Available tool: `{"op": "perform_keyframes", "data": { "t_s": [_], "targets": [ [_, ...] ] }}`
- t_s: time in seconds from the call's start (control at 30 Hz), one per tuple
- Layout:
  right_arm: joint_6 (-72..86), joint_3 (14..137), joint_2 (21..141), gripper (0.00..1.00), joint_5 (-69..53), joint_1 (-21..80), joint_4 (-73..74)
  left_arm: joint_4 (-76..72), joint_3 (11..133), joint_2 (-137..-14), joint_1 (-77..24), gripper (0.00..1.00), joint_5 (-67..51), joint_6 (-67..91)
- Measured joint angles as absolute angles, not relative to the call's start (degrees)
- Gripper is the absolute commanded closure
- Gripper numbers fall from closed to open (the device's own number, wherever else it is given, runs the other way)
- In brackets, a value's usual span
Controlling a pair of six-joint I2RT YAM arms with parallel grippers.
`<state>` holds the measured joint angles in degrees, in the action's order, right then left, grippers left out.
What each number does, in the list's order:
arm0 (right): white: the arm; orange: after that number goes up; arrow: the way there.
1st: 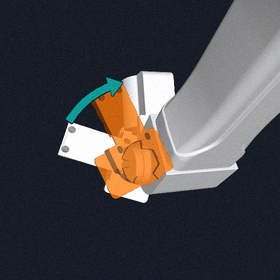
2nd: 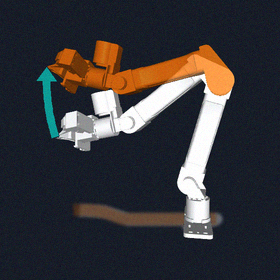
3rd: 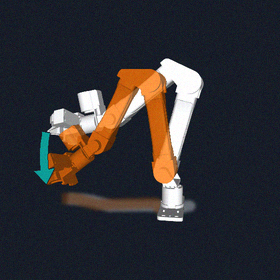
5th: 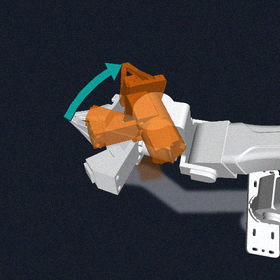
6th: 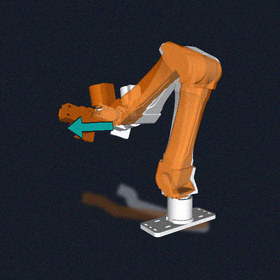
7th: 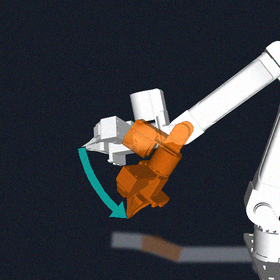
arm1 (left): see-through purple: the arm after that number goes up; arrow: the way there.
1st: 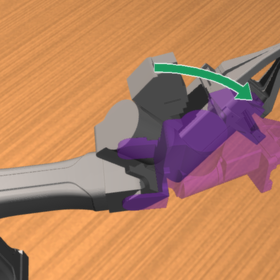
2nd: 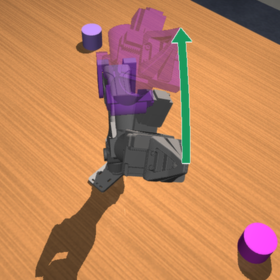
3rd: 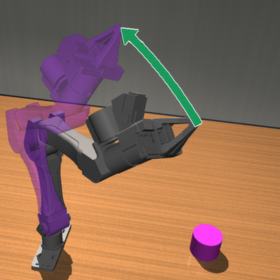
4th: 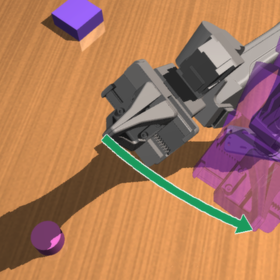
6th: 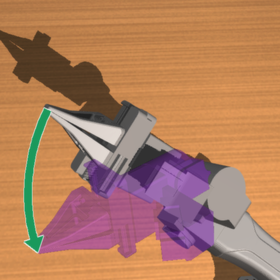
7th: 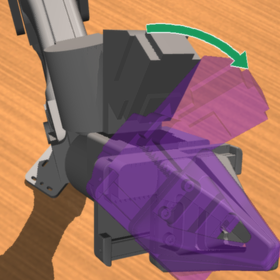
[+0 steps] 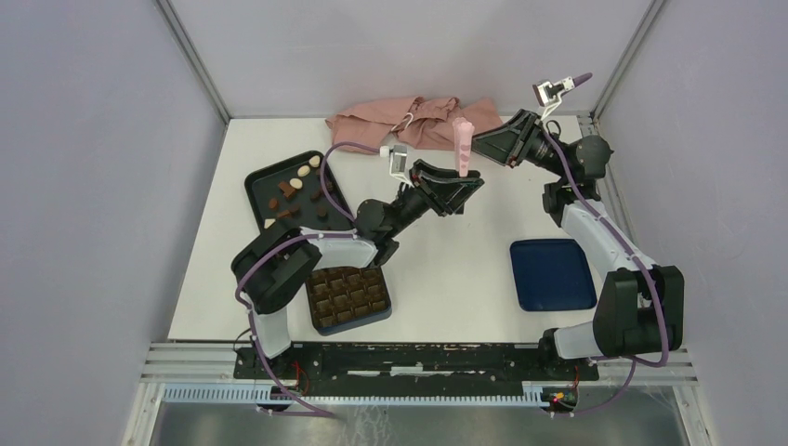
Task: Pack the chocolate
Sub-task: Pick up the clamp from the center of the board, then pick up the fake chocolate from the plate.
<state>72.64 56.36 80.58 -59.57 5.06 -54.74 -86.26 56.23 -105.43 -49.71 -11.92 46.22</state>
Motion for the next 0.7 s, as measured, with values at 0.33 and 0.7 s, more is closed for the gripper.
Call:
{"op": "perform_keyframes", "data": {
  "t_s": [0.33,0.7],
  "targets": [
    [67.77,56.36,78.85,0.51,-62.72,2.13,-54.65,-85.91,51.05,-103.72,-44.69,0.56,-12.62,51.96],
    [43.99,56.88,76.73,0.51,-65.49,-4.34,-34.06,-52.53,54.87,-92.82,-28.03,0.56,-26.39,60.23]
  ]
}}
